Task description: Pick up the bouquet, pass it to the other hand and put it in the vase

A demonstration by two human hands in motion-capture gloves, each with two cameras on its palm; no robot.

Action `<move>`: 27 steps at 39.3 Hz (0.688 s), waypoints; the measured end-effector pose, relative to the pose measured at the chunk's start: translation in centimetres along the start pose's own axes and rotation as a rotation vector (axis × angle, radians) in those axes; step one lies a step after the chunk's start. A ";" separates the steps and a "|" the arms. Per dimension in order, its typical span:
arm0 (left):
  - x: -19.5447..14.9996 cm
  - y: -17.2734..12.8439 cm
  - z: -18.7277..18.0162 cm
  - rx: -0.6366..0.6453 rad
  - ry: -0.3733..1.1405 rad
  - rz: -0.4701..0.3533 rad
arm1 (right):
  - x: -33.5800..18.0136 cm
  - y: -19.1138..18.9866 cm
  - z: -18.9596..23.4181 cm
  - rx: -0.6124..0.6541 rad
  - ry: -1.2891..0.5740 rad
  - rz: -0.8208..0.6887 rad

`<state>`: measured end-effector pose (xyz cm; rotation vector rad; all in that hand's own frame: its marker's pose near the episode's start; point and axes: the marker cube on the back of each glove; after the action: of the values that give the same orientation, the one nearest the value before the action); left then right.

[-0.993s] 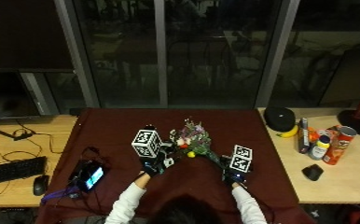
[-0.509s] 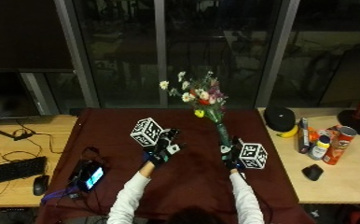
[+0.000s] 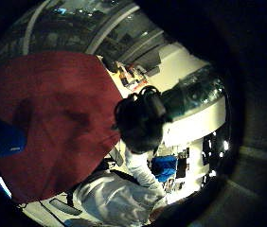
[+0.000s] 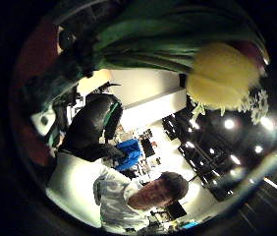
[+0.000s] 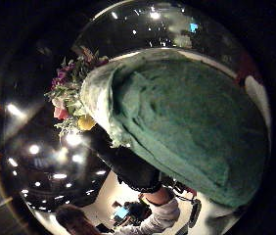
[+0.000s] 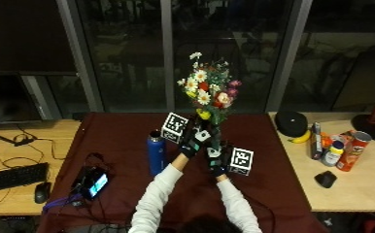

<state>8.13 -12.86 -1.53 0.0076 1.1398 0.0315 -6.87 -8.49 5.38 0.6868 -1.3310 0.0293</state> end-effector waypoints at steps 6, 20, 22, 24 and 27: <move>-1.9 -0.9 1.7 0.019 0.110 0.020 | 0.4 1.5 2.4 -0.038 -0.068 -0.039; 0.8 -0.7 0.6 0.297 -0.021 0.344 | 0.4 3.6 4.5 -0.236 -0.018 -0.202; 0.7 -0.3 0.0 0.298 -0.034 0.168 | 0.2 3.9 4.3 -0.298 -0.004 -0.215; 1.4 -0.3 -1.1 0.300 -0.029 0.109 | -0.3 4.0 3.8 -0.347 -0.007 -0.210; 4.1 -0.9 -3.7 0.313 -0.025 0.185 | -0.6 3.2 2.5 -0.402 0.039 -0.280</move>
<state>6.48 -13.66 -6.80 0.3906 1.1066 0.0174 -10.52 -6.92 6.42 0.5194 -1.1473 -0.4377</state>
